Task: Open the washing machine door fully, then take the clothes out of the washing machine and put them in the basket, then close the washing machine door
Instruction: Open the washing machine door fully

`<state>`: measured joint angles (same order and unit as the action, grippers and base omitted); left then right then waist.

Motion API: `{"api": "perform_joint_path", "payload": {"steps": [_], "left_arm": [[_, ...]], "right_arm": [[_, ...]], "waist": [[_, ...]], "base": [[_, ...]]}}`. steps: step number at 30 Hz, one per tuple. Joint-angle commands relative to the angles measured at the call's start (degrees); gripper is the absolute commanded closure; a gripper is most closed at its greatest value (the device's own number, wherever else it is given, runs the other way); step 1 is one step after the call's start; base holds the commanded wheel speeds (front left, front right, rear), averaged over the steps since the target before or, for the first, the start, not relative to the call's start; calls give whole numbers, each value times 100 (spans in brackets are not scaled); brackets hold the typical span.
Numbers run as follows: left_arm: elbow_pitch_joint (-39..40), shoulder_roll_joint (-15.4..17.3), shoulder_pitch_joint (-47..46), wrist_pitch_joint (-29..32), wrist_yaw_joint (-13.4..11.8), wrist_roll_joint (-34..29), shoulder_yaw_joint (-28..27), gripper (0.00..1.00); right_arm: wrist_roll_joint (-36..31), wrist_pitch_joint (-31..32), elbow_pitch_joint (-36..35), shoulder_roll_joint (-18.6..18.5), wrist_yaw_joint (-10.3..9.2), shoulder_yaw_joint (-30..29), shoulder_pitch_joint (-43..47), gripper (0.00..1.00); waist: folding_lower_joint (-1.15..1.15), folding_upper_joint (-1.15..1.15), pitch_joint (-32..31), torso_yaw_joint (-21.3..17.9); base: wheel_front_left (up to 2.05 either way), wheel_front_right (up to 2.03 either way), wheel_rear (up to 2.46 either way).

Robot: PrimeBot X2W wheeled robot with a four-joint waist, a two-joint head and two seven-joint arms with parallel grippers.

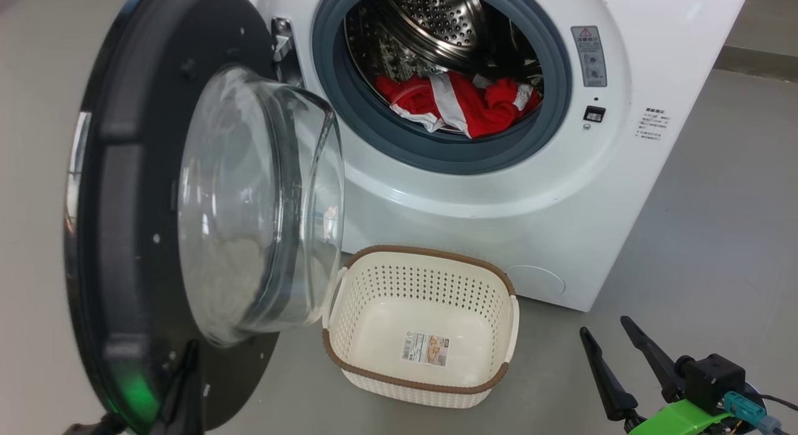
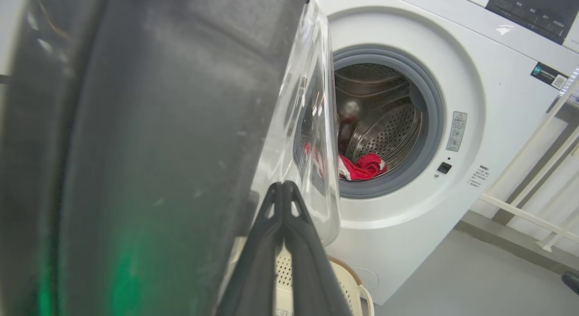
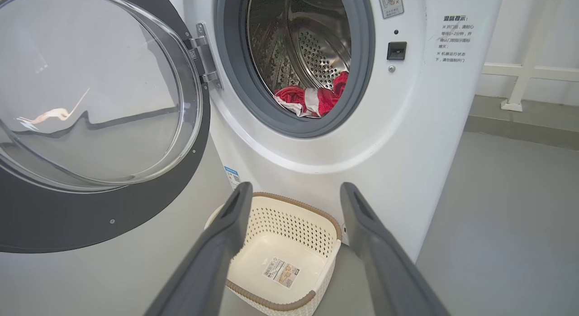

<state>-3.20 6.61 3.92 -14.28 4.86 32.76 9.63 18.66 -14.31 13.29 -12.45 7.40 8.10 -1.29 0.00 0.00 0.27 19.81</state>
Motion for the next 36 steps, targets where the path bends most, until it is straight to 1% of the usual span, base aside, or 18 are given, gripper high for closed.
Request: {"api": "perform_joint_path", "payload": {"steps": [1,5,6,16,20,24,36], "left_arm": [[140,161,-113,-71,-101,-90,-465,100],[25,225,-165,-71,-89,-128,-769,100],[25,225,-165,-71,-89,-128,-769,100],[-552,472,-645,-72,-3,-98,-1474,100],[-936,665,-925,-72,54,-121,-1798,100],[-1242,775,-1121,-72,107,-216,-2031,100],[-2118,972,-1684,-72,230,-348,-2715,100]], "right_arm": [[-2,-69,-145,-29,9,101,-170,0],[-7,-69,-158,-11,9,100,-180,0],[-7,-69,-158,-11,9,100,-180,0],[-48,-69,-189,24,9,131,-279,0],[-84,-69,-192,9,9,116,-364,0],[-106,-69,-191,-2,9,99,-401,0],[-153,-69,-200,1,9,94,-441,0]], "waist": [[0,0,8,16],[0,0,23,34],[0,0,23,34],[0,0,205,-24],[0,0,348,-80],[0,0,411,-122],[0,0,520,-229]], "base": [[0,0,0],[0,0,0],[0,0,0],[0,0,0],[0,0,0],[0,0,0],[0,0,0]]}}
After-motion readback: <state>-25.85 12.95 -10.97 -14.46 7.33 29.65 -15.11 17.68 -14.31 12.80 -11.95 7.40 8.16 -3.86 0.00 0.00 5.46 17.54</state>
